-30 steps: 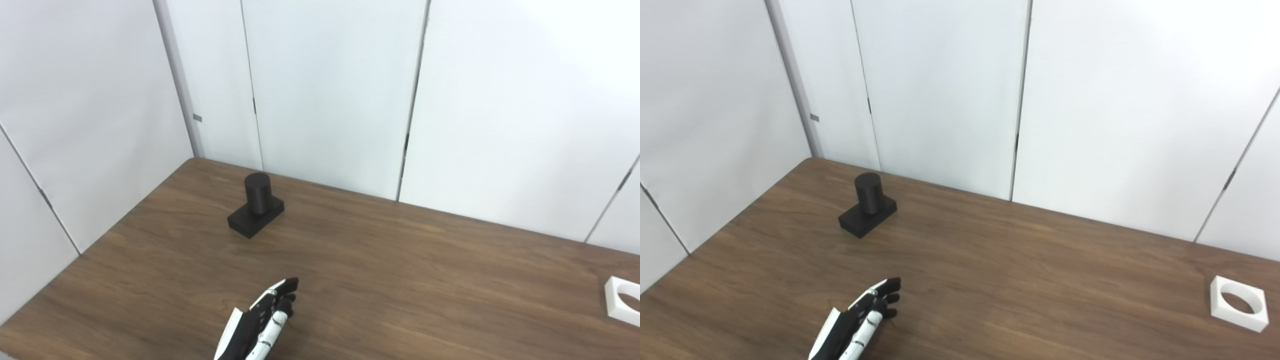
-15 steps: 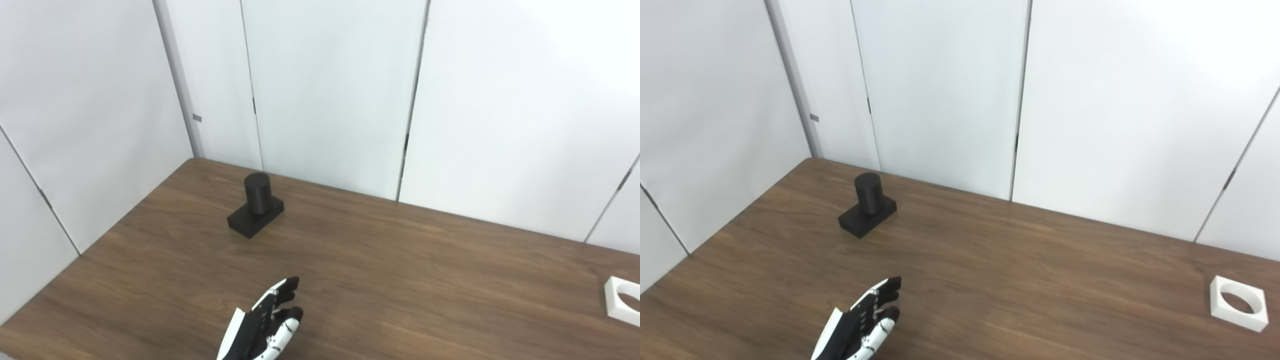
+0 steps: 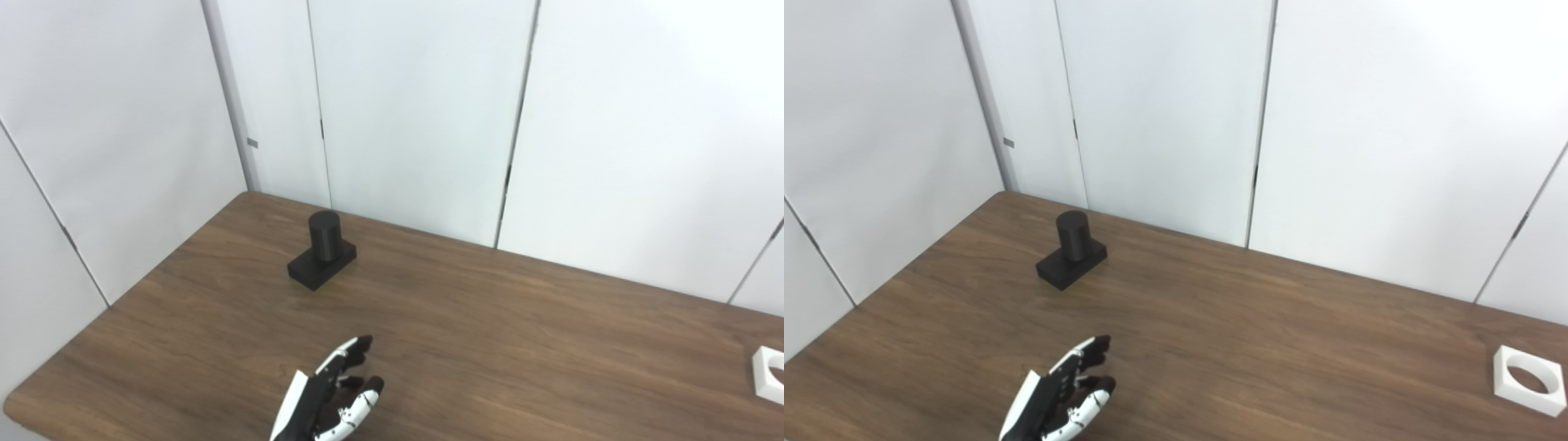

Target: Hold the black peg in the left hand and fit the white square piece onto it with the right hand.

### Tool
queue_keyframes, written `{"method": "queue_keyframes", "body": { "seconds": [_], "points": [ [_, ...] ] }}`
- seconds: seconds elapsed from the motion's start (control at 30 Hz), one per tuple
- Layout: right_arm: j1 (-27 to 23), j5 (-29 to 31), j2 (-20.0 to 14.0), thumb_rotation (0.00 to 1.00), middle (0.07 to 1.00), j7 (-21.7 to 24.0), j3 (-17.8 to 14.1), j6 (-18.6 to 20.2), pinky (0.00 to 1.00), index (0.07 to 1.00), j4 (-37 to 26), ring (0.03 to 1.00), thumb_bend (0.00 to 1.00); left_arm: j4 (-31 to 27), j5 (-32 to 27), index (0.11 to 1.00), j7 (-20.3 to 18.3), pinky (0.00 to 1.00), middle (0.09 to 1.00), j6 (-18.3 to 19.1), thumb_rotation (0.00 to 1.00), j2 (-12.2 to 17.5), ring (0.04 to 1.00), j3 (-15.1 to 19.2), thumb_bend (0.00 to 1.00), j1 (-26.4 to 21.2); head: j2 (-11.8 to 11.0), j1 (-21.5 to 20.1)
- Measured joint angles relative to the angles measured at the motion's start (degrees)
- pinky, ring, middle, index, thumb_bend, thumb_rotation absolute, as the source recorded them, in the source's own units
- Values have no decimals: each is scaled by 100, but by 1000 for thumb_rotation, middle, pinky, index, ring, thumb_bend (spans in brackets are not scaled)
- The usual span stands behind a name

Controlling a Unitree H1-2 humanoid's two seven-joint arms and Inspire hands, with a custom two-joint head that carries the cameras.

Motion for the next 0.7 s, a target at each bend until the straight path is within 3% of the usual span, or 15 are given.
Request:
{"method": "queue_keyframes", "body": {
  "seconds": [0.07,0.13,0.2,0.27,0.4,0.47,0.57,0.7],
  "points": [
    [11,-1,-1,1000,940,-24,-3,-4,915,951,0,953,528,-80,216,893,37,695,895,277,430,41,851,241,500,-202,-9,9],
    [17,-29,0,1000,939,-45,0,-2,909,953,-1,951,516,-264,414,903,40,821,919,567,490,71,894,449,546,-486,9,0],
    [16,-83,2,1000,938,-55,14,-5,922,950,-7,952,513,-413,591,905,7,864,921,860,553,113,903,608,586,-806,9,0],
    [15,-118,3,1000,936,-56,35,-6,935,947,-18,952,524,-439,643,904,-69,852,926,1135,594,229,898,770,618,-1134,0,-9],
    [18,-144,7,1000,931,-66,52,7,926,941,-59,949,519,-408,794,881,-111,781,909,1442,532,442,868,1060,609,-1525,26,-53],
    [23,-147,8,1000,930,-65,50,10,933,941,-64,952,523,-300,861,872,-102,682,893,1531,481,472,802,1132,650,-1652,26,-53],
    [24,-143,15,1000,923,-69,47,21,947,941,-64,949,529,-34,1113,886,-80,803,907,1750,501,495,877,1161,728,-1821,26,-79],
    [23,-143,33,1000,913,-79,47,19,959,940,-64,942,517,434,1672,869,-14,821,902,1891,495,694,921,1080,838,-1991,44,-97]
  ]
}}
